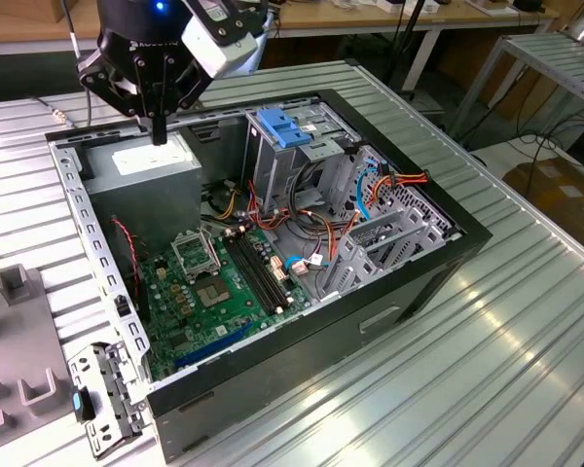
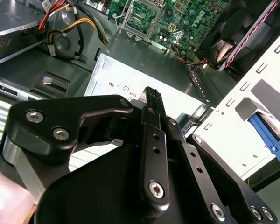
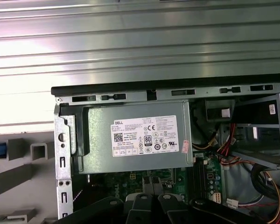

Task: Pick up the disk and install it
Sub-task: 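Reach for the disk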

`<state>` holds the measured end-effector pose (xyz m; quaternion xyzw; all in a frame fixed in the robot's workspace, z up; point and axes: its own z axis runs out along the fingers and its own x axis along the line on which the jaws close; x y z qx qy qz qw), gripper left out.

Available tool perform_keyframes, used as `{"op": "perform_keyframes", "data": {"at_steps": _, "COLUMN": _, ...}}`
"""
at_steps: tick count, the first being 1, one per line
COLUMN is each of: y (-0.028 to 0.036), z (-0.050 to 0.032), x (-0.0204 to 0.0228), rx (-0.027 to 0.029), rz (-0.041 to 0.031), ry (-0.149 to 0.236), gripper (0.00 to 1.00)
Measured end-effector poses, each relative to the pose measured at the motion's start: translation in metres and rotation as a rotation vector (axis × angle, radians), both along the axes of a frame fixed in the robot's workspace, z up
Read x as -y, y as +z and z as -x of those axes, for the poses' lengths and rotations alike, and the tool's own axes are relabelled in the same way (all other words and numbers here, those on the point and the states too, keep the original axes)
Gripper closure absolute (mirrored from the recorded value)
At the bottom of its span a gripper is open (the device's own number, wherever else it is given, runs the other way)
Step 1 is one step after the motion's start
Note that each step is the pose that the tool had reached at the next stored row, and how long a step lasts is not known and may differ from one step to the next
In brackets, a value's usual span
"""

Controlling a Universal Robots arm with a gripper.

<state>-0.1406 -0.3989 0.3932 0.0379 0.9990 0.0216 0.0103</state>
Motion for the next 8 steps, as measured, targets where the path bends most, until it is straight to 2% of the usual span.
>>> {"op": "perform_keyframes", "data": {"at_steps": 8, "y": -0.0001, "z": 0.0034, "x": 0.0, "rx": -0.0016, "rz": 0.0, "ry": 0.0, "gripper": 0.89}}
